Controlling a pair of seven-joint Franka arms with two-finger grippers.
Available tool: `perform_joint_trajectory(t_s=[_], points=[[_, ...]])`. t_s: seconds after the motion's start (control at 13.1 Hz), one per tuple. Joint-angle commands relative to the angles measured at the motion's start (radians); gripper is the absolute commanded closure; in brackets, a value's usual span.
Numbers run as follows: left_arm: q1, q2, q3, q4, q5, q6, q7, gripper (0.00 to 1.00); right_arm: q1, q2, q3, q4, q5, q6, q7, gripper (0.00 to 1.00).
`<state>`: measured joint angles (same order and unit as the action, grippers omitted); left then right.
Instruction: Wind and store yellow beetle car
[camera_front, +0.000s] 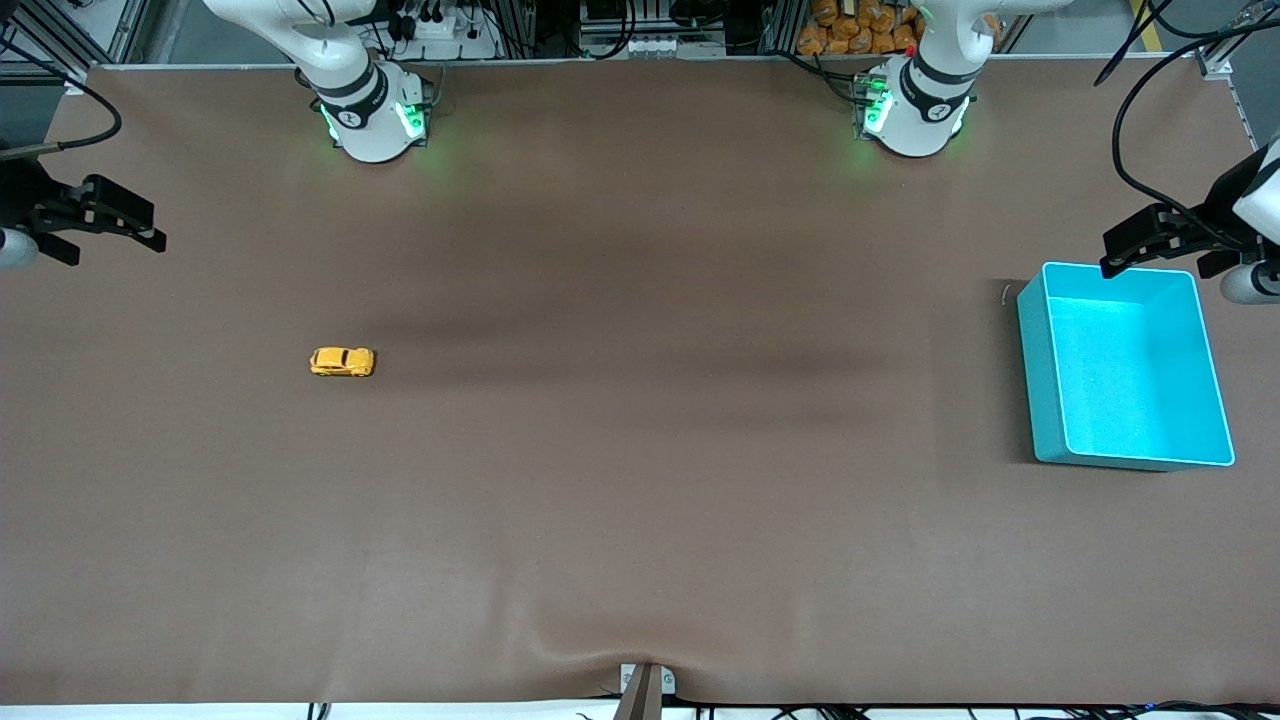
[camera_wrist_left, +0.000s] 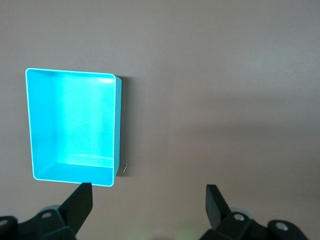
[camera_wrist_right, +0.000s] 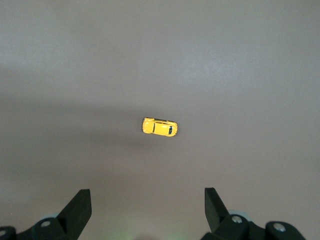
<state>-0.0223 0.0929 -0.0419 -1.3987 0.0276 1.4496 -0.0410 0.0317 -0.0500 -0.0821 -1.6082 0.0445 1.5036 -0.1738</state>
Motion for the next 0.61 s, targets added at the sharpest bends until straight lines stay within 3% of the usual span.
perform_joint_trajectory(t_s=[0.0, 0.53], points=[[0.005, -0.015, -0.003, -0.019, -0.005, 0.012, 0.012, 0.0, 0.0, -0.016, 0.001, 0.014, -0.014, -0.029, 0.017, 0.0], [0.004, -0.015, -0.003, -0.019, -0.006, 0.014, 0.01, 0.0, 0.002, -0.018, -0.005, 0.014, -0.014, -0.028, 0.017, 0.0]])
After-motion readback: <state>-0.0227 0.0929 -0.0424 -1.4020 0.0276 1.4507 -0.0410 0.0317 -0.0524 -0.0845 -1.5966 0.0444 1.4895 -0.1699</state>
